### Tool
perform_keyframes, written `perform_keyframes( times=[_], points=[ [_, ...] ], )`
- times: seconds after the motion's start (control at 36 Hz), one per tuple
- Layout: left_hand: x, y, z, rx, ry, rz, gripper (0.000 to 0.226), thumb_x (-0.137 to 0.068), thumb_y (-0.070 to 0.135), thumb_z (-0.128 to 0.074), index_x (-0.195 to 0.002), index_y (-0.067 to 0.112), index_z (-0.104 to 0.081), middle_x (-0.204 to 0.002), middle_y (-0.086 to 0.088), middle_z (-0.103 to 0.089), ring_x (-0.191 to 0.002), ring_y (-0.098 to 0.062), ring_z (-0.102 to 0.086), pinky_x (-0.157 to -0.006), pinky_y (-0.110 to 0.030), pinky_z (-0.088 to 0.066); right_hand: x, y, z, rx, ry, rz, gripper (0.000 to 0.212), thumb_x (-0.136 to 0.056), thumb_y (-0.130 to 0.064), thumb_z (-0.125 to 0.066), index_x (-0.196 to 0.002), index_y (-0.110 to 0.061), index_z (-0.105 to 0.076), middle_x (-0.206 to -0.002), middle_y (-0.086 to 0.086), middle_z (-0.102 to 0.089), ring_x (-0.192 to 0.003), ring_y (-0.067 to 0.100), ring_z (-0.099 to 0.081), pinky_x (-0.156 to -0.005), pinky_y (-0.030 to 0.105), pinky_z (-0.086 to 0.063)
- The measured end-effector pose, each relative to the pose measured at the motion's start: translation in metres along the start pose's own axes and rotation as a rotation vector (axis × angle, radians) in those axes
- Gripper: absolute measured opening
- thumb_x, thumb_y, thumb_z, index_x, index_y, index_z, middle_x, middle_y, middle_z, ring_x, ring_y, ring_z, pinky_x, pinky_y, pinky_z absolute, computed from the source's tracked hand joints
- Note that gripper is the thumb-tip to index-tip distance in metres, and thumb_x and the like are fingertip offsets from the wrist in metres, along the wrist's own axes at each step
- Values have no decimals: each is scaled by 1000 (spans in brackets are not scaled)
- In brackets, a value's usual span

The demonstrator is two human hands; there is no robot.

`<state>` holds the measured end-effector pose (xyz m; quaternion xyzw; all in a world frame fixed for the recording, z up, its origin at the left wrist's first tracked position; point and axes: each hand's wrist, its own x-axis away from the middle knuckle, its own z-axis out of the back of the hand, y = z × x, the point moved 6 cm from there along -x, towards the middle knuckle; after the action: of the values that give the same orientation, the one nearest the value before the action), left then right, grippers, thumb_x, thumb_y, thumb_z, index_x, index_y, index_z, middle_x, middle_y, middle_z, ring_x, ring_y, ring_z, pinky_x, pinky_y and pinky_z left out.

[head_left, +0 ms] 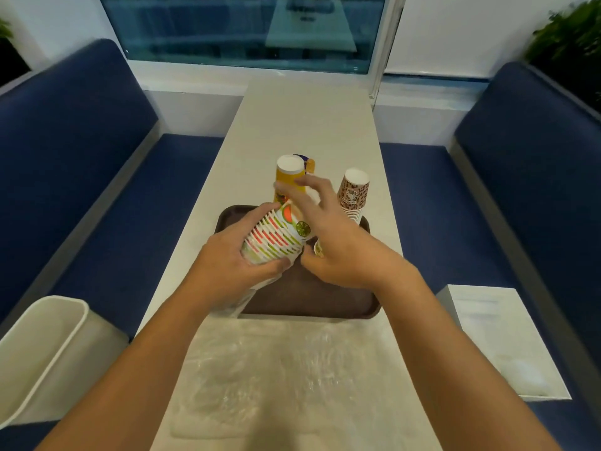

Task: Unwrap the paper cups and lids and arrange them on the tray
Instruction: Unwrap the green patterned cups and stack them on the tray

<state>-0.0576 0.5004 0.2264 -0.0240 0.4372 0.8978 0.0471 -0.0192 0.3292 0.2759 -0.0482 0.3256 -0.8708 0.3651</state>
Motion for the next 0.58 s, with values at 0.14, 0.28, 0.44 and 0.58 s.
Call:
perform_keyframes(
  times=[0.14, 0.28, 0.44, 0.58],
  points=[
    [1, -1, 0, 16, -19, 22, 76, -70, 69, -75, -134, 72, -33, -118, 39, -56, -108, 5, -61, -86, -16, -55, -10, 11, -4, 459, 10, 153, 96, -80, 13, -72, -158, -26, -31, -161, 1, -22, -136, 29, -38, -109, 44, -48],
    [-3, -9, 5, 63, 13, 58, 87, -75, 60, -79, -148, 58, -33, -128, 31, -54, -114, -4, -61, -84, -21, -58, 3, 58, 25, 227, 472, -13, 74, -78, 0, -81, -143, -18, -50, -144, 2, -50, -121, 24, -46, -98, 49, -50],
    [-9, -17, -6, 125, 31, 123, 92, -68, 61, -79, -142, 60, -23, -132, 32, -46, -116, -8, -60, -82, -17, -54, 28, 122, -21, -285, 778, -559, 78, -73, -48, -89, -137, -41, -45, -127, -19, -53, -125, 12, -53, -102, 38, -54],
    [-13, -24, -17, 122, 15, 156, 82, -68, 60, -80, -128, 59, -25, -119, 39, -48, -108, -4, -64, -85, -21, -57, 28, 163, -85, -282, 556, -780, 81, -75, -42, -90, -140, -36, -44, -131, -6, -57, -128, 21, -55, -106, 46, -52]
  ],
)
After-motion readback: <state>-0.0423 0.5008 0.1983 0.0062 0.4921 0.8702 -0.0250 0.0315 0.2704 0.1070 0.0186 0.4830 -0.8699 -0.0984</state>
